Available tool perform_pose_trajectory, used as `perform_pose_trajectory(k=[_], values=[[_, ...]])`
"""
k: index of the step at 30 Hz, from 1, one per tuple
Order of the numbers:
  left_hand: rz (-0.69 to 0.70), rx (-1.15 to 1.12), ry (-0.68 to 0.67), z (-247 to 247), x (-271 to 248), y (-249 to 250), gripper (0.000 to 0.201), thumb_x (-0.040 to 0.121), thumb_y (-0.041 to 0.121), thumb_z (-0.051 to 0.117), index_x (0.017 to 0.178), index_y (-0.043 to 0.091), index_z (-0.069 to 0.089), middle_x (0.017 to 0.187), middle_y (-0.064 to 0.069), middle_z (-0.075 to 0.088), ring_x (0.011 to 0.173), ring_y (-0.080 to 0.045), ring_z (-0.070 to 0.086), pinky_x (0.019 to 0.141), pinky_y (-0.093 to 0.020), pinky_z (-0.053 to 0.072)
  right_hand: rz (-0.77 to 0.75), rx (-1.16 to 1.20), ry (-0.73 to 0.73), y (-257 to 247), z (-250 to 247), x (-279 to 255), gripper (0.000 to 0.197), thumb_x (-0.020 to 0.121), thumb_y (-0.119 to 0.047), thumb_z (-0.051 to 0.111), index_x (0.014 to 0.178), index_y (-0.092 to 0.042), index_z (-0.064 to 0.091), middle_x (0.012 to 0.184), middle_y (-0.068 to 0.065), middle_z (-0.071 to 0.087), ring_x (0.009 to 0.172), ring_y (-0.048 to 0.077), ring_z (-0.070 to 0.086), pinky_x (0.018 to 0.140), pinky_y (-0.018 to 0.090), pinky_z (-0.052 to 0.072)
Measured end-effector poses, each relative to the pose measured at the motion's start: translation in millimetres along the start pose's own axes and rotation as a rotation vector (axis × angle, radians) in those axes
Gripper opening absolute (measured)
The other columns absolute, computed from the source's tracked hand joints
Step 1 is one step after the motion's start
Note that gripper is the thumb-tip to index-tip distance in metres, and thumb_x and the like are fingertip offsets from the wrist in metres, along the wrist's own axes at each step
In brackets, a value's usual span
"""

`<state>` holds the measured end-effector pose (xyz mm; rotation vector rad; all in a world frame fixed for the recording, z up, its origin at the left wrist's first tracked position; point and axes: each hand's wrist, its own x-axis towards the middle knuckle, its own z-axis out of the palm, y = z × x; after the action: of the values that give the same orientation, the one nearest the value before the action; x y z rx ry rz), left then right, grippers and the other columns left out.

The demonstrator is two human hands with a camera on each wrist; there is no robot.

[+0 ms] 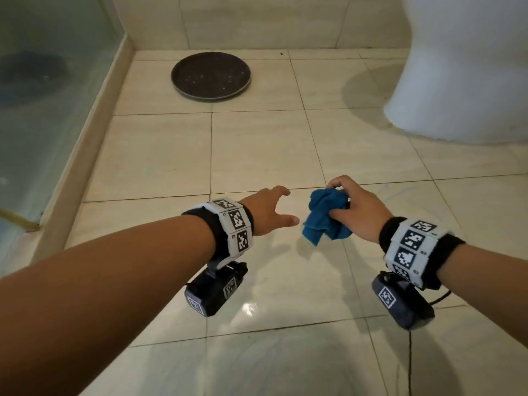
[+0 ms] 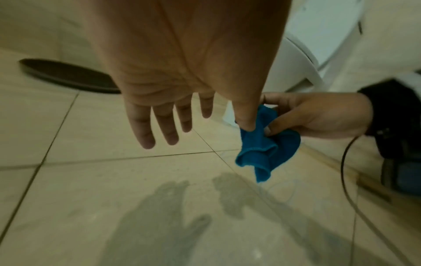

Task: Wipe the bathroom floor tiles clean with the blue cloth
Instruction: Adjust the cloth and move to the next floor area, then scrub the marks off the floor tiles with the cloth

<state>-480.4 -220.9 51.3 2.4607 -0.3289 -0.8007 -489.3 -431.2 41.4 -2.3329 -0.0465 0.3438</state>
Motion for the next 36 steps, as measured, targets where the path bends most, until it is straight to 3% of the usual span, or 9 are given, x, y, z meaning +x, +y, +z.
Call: perform_pose_trajectory(k=[3,9,12,16,20,24,29,32,36], values=[[-0.007,0.205,-0.038,4.8,20.2,14.2,0.075,0.092,0.045,0.058,0.152,0.023,0.018,0.154,-0.007,0.026,0.132,-0.027,0.041,0.104,-0.036,0.035,0.051,-0.128,0.1,29.4,-21.2,9.3,0.034,0.084,0.0,0.05,0.111,-0.022,0.049,0.1,0.005,0.059,0.081,0.019,0.053,0.068,0.026,0.041],[-0.059,0.358,-0.06,32.4,72.8,38.0,0.094,0.086,0.048,0.066,0.154,0.022,0.008,0.162,-0.004,0.005,0.147,-0.028,0.013,0.114,-0.044,0.022,0.025,-0.23,0.205,71.5,-25.5,30.0,0.038,0.089,-0.004,0.044,0.125,-0.015,0.047,0.121,0.012,0.053,0.104,0.027,0.052,0.088,0.036,0.043],[-0.131,0.354,-0.065,54.2,100.6,37.5,0.111,0.077,0.053,0.073,0.154,0.021,0.0,0.162,-0.004,-0.004,0.149,-0.026,0.002,0.117,-0.053,0.012,0.042,-0.284,0.068,88.3,-8.5,40.1,0.044,0.09,-0.01,0.043,0.133,-0.016,0.043,0.136,0.011,0.045,0.12,0.028,0.047,0.1,0.04,0.04],[-0.19,0.447,-0.165,88.8,122.2,28.1,0.137,0.063,0.065,0.077,0.152,0.022,-0.017,0.158,-0.005,-0.026,0.146,-0.027,-0.019,0.115,-0.059,-0.003,-0.016,-0.609,-0.295,105.9,21.4,37.2,0.056,0.097,-0.038,0.039,0.148,-0.021,0.023,0.158,0.004,0.009,0.144,0.023,0.012,0.117,0.037,0.015],[-0.193,0.458,-0.211,112.6,133.2,27.6,0.148,0.056,0.066,0.081,0.148,0.023,-0.026,0.153,-0.007,-0.036,0.144,-0.028,-0.026,0.115,-0.061,-0.003,-0.147,-0.615,-0.268,112.8,27.2,42.8,0.051,0.098,-0.039,0.038,0.145,-0.021,0.032,0.158,0.001,0.013,0.144,0.018,0.014,0.117,0.032,0.015],[-0.228,0.466,-0.221,118.4,136.3,30.3,0.153,0.052,0.064,0.084,0.146,0.024,-0.031,0.15,-0.005,-0.041,0.142,-0.028,-0.029,0.115,-0.062,-0.002,0.009,-0.55,-0.084,130.9,9.2,75.6,0.041,0.099,-0.026,0.038,0.139,-0.017,0.041,0.155,0.004,0.021,0.139,0.021,0.025,0.113,0.033,0.024],[-0.21,0.469,-0.212,115.6,135.5,25.9,0.153,0.053,0.064,0.084,0.146,0.023,-0.03,0.152,-0.003,-0.039,0.144,-0.027,-0.027,0.116,-0.06,0.0,-0.215,-0.605,-0.225,134.5,29.8,74.3,0.052,0.096,-0.012,0.043,0.145,-0.022,0.031,0.158,0.001,0.013,0.143,0.019,0.018,0.114,0.029,0.015],[-0.215,0.465,-0.243,113.2,136.0,28.0,0.15,0.055,0.063,0.083,0.146,0.024,-0.03,0.151,-0.003,-0.04,0.143,-0.026,-0.028,0.116,-0.061,0.0,-0.05,-0.543,-0.163,148.7,-0.9,96.5,0.059,0.093,-0.005,0.046,0.147,-0.024,0.028,0.158,0.002,0.009,0.143,0.02,0.015,0.114,0.03,0.013],[-0.277,0.513,-0.293,89.2,129.4,36.4,0.139,0.061,0.066,0.078,0.15,0.027,-0.023,0.155,-0.002,-0.033,0.144,-0.025,-0.026,0.112,-0.065,-0.005,0.007,-0.648,-0.307,148.5,-0.5,95.4,0.068,0.093,-0.006,0.046,0.15,-0.024,0.014,0.159,0.005,-0.004,0.145,0.024,0.008,0.116,0.038,0.016]])
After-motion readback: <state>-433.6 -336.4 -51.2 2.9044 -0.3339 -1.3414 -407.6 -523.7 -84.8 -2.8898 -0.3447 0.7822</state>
